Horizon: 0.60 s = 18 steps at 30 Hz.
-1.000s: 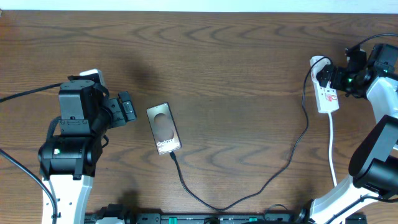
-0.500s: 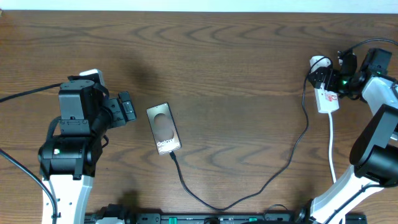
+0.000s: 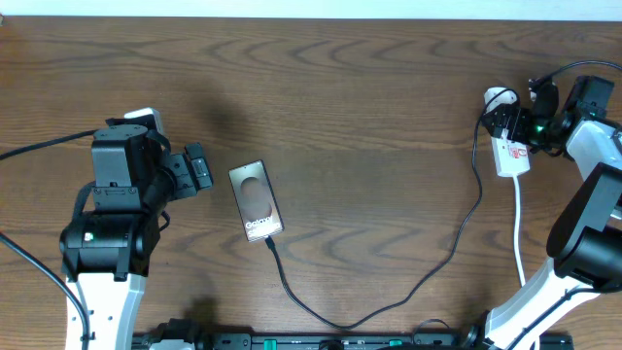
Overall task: Plug charger to phone and switch on socket
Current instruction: 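Press down the orange switch beside the adapter with the right gripper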
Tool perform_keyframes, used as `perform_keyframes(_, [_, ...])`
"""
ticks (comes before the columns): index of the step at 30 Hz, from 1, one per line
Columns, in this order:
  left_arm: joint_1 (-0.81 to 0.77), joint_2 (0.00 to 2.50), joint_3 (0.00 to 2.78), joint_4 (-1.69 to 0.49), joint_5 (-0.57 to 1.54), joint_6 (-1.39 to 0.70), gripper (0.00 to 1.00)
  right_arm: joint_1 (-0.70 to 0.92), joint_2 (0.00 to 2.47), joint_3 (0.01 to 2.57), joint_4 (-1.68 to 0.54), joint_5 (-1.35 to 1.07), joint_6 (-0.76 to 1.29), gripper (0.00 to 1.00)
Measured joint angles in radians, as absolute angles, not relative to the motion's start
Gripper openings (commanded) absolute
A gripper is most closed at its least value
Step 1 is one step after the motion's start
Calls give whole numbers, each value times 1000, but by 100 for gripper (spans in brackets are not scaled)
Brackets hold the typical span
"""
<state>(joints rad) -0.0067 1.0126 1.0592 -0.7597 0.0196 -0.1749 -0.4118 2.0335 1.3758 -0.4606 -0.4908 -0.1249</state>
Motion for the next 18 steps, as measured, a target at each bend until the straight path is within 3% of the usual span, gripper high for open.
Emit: perform_keyframes(18, [-7, 1013, 1059, -759, 20, -175, 98, -412, 2034, 1377, -461, -504, -129, 99])
